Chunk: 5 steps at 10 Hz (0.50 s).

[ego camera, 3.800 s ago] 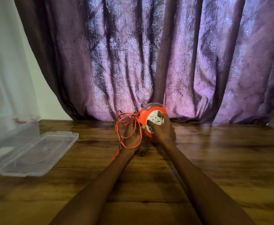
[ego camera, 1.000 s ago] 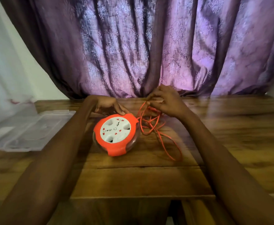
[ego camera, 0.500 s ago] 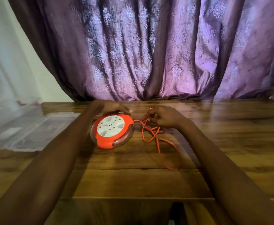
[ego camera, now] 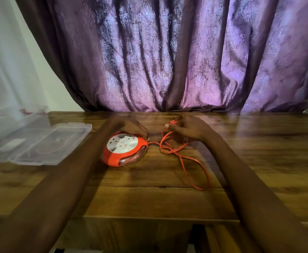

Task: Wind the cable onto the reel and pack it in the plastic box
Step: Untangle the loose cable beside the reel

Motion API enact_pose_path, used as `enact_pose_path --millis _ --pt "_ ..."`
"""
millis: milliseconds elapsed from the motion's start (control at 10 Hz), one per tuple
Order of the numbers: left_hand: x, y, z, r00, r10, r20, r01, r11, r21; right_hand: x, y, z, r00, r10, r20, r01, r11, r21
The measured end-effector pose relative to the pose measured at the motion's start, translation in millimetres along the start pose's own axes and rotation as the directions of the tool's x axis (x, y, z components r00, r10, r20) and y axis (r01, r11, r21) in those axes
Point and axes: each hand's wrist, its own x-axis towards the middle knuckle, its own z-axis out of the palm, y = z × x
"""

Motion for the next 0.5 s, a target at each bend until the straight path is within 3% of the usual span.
enact_pose_path --millis 100,400,500 --pt "2 2 5 1.000 0.001 -0.012 -0.001 0.999 0.041 4 -4 7 0.996 0.023 0.085 -0.015 0.995 -0.102" --pt "10 8 20 0.996 -0.054 -0.065 0.062 0.990 0.130 2 -5 9 0.984 -0.066 0.167 0.082 0.992 -0.093" --pt "15 21 29 0.997 0.063 -0.041 -0.046 0.939 0.340 0 -8 7 0.990 -0.138 0.023 0.140 0.979 -0.147"
